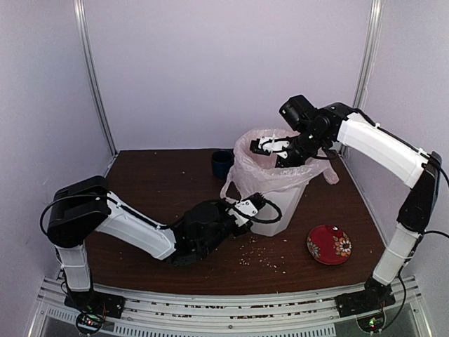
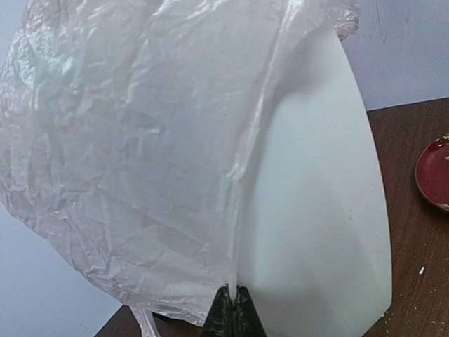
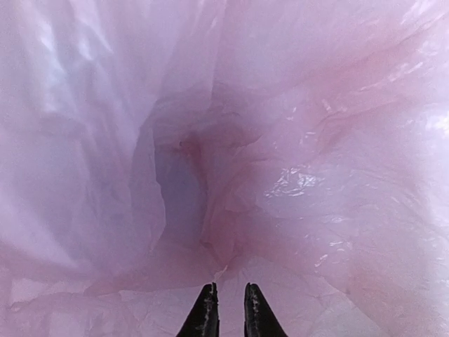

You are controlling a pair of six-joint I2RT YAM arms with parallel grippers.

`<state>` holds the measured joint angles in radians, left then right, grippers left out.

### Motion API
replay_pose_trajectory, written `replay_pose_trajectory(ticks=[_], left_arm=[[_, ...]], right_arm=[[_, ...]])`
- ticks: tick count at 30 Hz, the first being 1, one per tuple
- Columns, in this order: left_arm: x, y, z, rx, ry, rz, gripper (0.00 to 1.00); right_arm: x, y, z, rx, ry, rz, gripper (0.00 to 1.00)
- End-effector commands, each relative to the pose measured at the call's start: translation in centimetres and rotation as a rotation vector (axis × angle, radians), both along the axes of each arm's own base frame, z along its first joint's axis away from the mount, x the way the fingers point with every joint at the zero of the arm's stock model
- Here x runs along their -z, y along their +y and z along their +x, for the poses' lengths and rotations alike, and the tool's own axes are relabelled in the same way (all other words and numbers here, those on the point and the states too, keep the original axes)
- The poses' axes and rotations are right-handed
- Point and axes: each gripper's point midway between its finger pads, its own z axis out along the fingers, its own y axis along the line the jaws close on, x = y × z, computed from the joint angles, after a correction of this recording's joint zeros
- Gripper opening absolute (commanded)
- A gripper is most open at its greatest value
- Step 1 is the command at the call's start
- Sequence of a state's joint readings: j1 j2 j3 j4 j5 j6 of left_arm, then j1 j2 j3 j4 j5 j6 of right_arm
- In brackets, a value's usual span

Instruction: Put the trash bags into the trash bin

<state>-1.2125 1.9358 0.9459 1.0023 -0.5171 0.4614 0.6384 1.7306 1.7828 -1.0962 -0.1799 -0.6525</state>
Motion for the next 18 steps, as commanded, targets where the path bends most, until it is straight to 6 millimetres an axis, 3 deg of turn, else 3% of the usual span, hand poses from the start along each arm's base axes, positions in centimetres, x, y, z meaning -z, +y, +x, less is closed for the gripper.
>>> replay_pose_trajectory(ticks=[1, 6, 12, 16, 18], left_arm=[[-3.0, 0.5, 0.7, -0.04, -0.056, -0.107, 0.0], [-2.8, 1.0, 0.4, -0.031, -0.046, -0.101, 0.0], [-2.8, 1.7, 0.0, -0.021, -0.044, -0.112, 0.0], [-3.0, 1.9, -0.2, -0.014, -0.045, -0.116, 0.0], [-3.1, 2.0, -0.3, -0.009, -0.049, -0.116, 0.0]], right_arm=[[-4.8, 0.4, 0.1, 0.013, -0.092, 0.103, 0.16], [-9.5, 0.6, 0.0, 0.026, -0.173, 0.217, 0.16], [-12.8, 0.9, 0.0, 0.061, -0.229, 0.35, 0.16], [-16.7, -0.6, -0.1, 0.124, -0.308, 0.462, 0.18], [-18.3, -2.3, -0.4, 0.168, -0.335, 0.512, 0.19]])
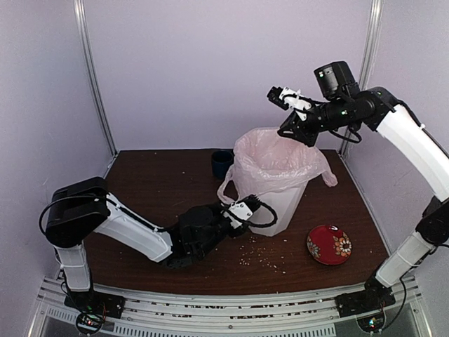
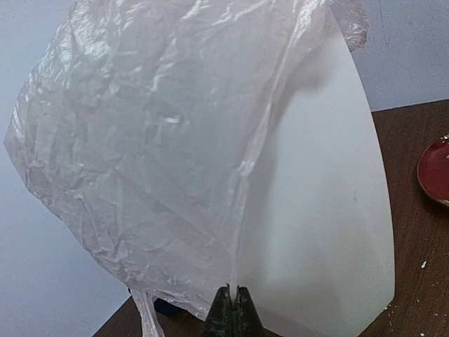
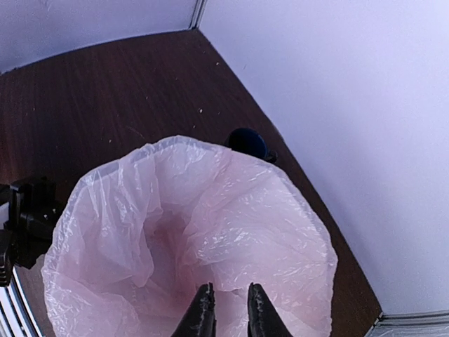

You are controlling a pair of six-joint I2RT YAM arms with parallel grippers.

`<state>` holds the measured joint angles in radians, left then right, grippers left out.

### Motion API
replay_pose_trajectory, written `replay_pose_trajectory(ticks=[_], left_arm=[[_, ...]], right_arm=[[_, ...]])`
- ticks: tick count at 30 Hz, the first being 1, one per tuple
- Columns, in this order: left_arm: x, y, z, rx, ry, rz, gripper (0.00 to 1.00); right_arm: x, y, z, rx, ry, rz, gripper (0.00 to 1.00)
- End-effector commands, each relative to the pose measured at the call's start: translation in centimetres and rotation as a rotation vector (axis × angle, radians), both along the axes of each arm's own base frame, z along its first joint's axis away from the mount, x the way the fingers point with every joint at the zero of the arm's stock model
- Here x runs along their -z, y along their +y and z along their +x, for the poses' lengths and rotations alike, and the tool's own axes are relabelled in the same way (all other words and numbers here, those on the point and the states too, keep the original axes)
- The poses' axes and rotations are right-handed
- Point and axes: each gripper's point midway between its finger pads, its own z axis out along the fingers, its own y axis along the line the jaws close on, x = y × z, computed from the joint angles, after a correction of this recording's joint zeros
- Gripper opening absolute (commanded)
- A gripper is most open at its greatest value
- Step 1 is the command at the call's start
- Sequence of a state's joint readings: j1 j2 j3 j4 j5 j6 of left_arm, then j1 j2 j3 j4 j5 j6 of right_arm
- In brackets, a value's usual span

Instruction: Put the trash bags into the trash bin

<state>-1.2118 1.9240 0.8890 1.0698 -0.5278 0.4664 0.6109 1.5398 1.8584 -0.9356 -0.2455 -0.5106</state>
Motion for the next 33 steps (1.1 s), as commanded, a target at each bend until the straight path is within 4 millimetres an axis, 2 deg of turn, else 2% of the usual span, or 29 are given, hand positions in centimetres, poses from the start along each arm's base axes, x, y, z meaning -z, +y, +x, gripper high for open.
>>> replay_pose_trajectory(ticks=[1, 3, 6, 7, 8, 10, 13, 17, 19, 22, 25, 27, 30, 33], left_arm=[[-3.4, 0.8, -0.1, 0.003, -0.041, -0.096, 0.0], [-3.6, 0.8, -0.1, 0.002, -0.041, -0.096, 0.0], [-3.8, 0.8, -0.2, 0.007, -0.041, -0.097, 0.0], [-3.9, 0.8, -0.2, 0.008, -0.04, -0.098, 0.0], [-3.9, 0.8, -0.3, 0.013, -0.038, -0.098, 0.0], [-4.0, 0.8, -0.4, 0.02, -0.034, -0.1, 0.0], [-4.3, 0.7, -0.5, 0.027, -0.03, -0.106, 0.0], [-4.1, 0.9, -0.7, 0.029, -0.019, -0.107, 0.0], [-4.0, 1.0, -0.7, 0.029, -0.014, -0.106, 0.0], [-3.7, 0.8, -0.7, 0.031, -0.009, -0.097, 0.0], [-3.5, 0.6, -0.6, 0.033, -0.004, -0.091, 0.0], [-3.5, 0.6, -0.6, 0.03, -0.005, -0.088, 0.0], [-3.3, 0.6, -0.5, 0.025, -0.005, -0.088, 0.0], [-3.2, 0.5, -0.4, 0.024, -0.002, -0.089, 0.0]], right_arm=[[-5.4, -3.3, -0.4, 0.096, -0.09, 0.192, 0.21], [-5.7, -6.3, -0.9, 0.14, -0.108, 0.247, 0.28], [-4.0, -11.2, -2.5, 0.238, -0.178, 0.253, 0.59], [-3.2, -12.7, -3.4, 0.268, -0.207, 0.238, 0.68], [-2.2, -13.7, -4.3, 0.284, -0.213, 0.217, 0.73], [0.1, -14.8, -6.2, 0.267, -0.177, 0.147, 0.74], [3.3, -14.7, -8.4, 0.196, -0.118, 0.083, 0.74], [6.9, -15.5, -7.7, 0.232, -0.1, 0.023, 0.69], [9.3, -16.0, -6.8, 0.261, -0.095, -0.011, 0.67], [11.1, -16.2, -4.9, 0.294, -0.117, -0.028, 0.61], [11.9, -16.4, -3.1, 0.342, -0.135, -0.021, 0.53], [12.2, -16.2, -2.5, 0.34, -0.14, -0.019, 0.43], [12.2, -16.1, -2.3, 0.338, -0.159, -0.011, 0.32], [12.9, -15.9, -2.6, 0.31, -0.159, -0.025, 0.14]])
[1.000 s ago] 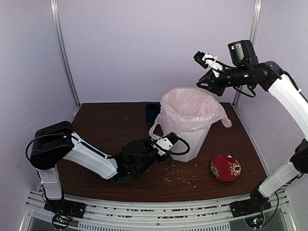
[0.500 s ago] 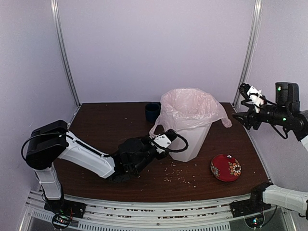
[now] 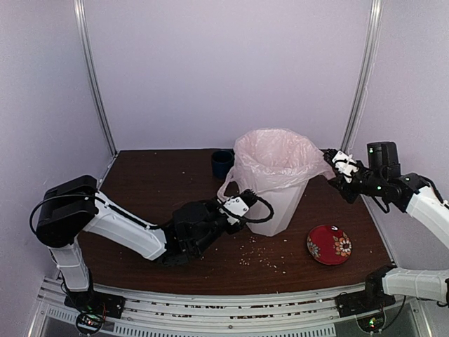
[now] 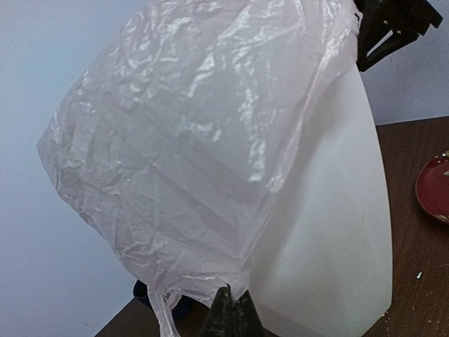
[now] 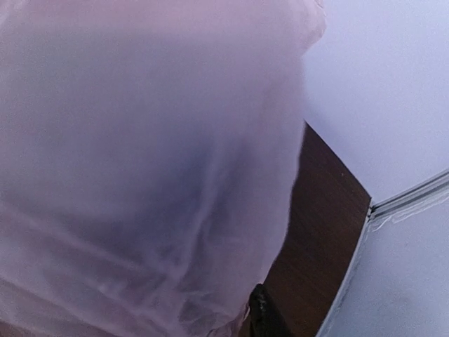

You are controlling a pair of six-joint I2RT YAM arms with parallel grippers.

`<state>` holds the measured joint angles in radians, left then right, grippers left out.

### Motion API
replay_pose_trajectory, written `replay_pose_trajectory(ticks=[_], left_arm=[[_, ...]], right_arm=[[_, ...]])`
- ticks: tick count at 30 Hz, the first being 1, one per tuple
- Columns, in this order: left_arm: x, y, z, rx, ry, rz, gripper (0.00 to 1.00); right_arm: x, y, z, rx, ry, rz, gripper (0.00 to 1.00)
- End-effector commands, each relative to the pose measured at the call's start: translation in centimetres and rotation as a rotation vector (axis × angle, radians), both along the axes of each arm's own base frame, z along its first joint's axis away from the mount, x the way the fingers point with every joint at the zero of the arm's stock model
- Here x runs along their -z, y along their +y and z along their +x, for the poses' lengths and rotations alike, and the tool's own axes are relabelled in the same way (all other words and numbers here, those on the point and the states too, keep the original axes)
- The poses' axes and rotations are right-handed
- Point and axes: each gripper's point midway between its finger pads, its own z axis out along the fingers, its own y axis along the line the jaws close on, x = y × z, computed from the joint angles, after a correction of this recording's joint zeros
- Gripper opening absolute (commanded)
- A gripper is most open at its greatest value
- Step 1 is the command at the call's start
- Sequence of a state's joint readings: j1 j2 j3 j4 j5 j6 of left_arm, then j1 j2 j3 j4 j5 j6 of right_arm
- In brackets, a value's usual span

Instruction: Put the trash bags into the trash bin

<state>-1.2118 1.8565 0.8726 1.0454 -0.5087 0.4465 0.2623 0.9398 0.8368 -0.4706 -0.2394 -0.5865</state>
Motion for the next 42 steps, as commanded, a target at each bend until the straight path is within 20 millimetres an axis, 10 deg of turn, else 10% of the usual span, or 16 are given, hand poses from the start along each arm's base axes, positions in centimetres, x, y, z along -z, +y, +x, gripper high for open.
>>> replay_pose_trajectory(ticks=[1, 13, 36, 42], left_arm=[[-1.0, -0.1, 0.1, 0.003, -0.002, -0.05, 0.0], [0.6, -0.2, 0.3, -0.005, 0.029, -0.026, 0.0], [0.9, -0.3, 0.4, -0.007, 0.058, -0.006, 0.0], [-0.3, 0.8, 0.0, -0.01, 0.072, -0.014, 0.31]], right_arm=[[-0.7, 0.1, 0.4, -0.017, -0.075, -0.008, 0.1], [4.5, 0.9, -1.5, -0.112, 0.014, -0.032, 0.0], [4.8, 1.3, -1.9, -0.118, 0.043, 0.007, 0.03], [3.4, 1.4, -3.0, -0.124, 0.067, 0.028, 0.44]])
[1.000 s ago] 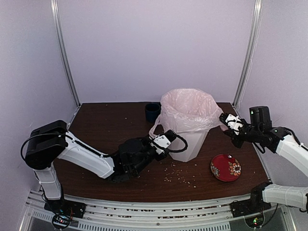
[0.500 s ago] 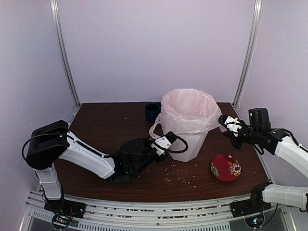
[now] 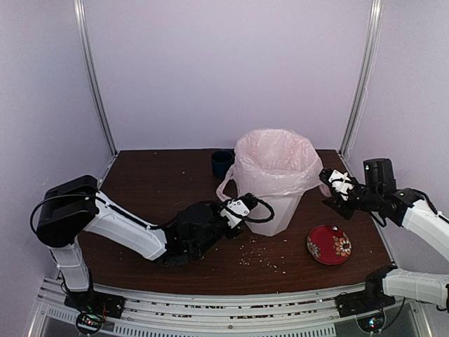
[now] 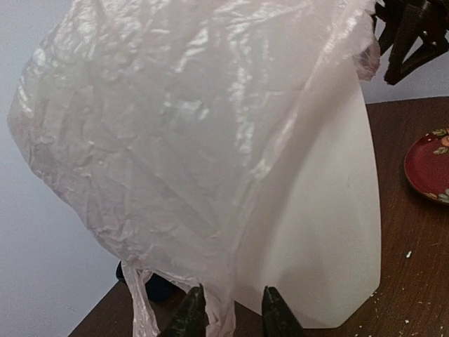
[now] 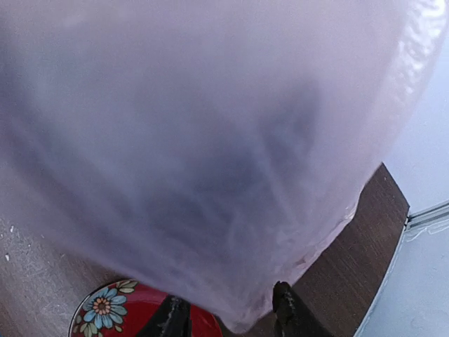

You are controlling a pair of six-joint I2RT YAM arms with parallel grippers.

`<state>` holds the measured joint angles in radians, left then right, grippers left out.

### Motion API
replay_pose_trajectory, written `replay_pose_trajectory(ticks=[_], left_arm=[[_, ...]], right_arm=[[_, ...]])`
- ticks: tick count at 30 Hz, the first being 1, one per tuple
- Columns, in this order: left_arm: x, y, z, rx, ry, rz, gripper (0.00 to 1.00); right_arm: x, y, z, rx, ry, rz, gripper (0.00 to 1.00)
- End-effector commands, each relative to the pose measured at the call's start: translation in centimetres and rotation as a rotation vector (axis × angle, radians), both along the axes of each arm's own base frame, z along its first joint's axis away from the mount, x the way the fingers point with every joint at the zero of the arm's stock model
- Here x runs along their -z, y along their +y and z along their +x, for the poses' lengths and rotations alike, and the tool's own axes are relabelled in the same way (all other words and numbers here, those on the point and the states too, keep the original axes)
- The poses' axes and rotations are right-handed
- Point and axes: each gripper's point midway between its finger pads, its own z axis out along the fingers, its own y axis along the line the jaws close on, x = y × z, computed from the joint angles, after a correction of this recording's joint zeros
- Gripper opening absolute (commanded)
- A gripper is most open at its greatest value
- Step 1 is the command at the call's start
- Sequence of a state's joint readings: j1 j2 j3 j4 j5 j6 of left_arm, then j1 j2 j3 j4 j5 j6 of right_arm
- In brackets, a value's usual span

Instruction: Put the trash bags into the trash bin

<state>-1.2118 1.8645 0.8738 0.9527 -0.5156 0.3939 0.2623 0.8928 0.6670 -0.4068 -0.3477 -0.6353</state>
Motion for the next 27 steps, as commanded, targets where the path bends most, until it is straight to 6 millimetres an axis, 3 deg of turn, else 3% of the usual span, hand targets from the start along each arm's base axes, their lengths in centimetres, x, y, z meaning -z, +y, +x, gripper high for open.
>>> replay_pose_trajectory(ticks=[1, 5, 9, 15, 20, 23, 27], left_arm=[[-2.7, 1.1, -0.3, -0.007, 0.008, -0.068, 0.36], [-2.7, 2.0, -1.6, 0.016, 0.052, -0.059, 0.44], [-3.1, 3.5, -2.8, 0.034, 0.135, -0.057, 0.46], [-5.5, 8.6, -3.5, -0.047, 0.215, -0.066, 0.55], [-8.4, 13.9, -0.7, -0.224, 0.303, -0.112, 0.7], [-10.6, 16.3, 1.5, -0.278, 0.375, -0.206, 0.75], [-12.7, 19.7, 5.4, -0.359, 0.444, -0.24, 0.81]], right_arm=[[-1.3, -0.1, -1.0, -0.005, 0.031, 0.009, 0.51], [-1.1, -1.0, -2.0, 0.026, 0.087, -0.032, 0.67], [-2.8, -2.4, -2.4, 0.112, 0.066, -0.036, 0.72], [-8.9, -2.5, -3.5, 0.15, -0.035, 0.089, 0.79], [-14.9, -4.9, -0.7, 0.377, -0.247, 0.256, 0.96], [-16.3, -6.7, 1.8, 0.522, -0.329, 0.34, 1.0], [-16.9, -7.2, 4.8, 0.593, -0.336, 0.437, 1.0]])
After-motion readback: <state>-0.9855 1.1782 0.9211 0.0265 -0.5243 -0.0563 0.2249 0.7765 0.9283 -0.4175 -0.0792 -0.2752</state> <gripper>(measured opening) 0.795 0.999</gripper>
